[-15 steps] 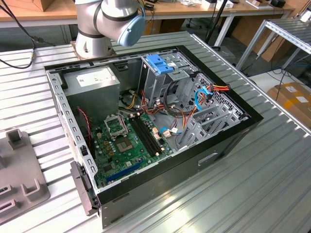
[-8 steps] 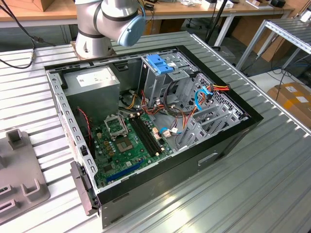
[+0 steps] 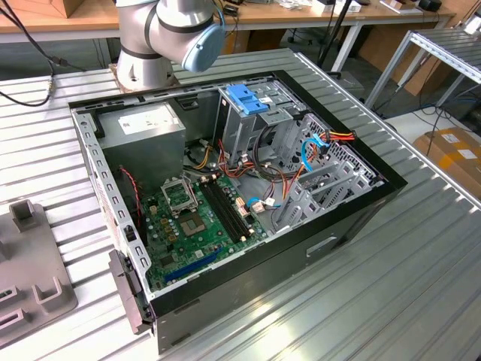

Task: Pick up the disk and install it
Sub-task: 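Pick up the disk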

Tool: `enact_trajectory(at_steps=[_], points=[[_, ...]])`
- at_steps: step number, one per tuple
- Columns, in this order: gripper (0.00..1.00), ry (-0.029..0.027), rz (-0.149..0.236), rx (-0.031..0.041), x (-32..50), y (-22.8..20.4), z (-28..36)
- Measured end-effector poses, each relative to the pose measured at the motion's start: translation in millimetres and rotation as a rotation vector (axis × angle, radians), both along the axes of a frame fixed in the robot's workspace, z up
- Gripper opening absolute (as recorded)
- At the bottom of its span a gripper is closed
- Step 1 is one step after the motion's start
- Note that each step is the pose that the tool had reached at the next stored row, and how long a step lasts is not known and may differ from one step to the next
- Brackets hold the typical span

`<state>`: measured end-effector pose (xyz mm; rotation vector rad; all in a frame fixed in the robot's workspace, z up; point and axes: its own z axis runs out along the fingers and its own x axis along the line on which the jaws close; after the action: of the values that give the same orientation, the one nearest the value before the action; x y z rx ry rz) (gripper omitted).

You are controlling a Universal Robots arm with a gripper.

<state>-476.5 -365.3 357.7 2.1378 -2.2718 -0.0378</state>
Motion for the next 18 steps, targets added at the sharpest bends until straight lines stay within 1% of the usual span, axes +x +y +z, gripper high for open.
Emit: enact_trajectory(at_steps=[1, 4, 6, 8, 11, 14, 15, 17, 18], points=[[0.54, -0.0013, 0.002, -0.0001, 0.0, 0.0, -0.9], [0.54, -0.0100, 0.005, -0.0003, -0.5, 0.0, -3.5], [0.54, -0.0147, 0.006, -0.0002, -1.3, 0.0, -6.1], [0.54, -0.0156, 0.007, -0.0002, -3.0, 0.0, -9.5], [0.54, -0.0155, 0.007, -0.0004, -4.0, 0.0, -19.3], [0.54, -0.0155, 0.007, -0.0004, -4.0, 0.0, -25.1], [0.54, -0.0155, 0.007, -0.0004, -4.0, 0.0, -28.7], [0.54, -0.0154, 0.007, -0.0006, -4.0, 0.0, -33.9], [0.54, -0.0154, 0.007, -0.0006, -4.0, 0.0, -35.3]])
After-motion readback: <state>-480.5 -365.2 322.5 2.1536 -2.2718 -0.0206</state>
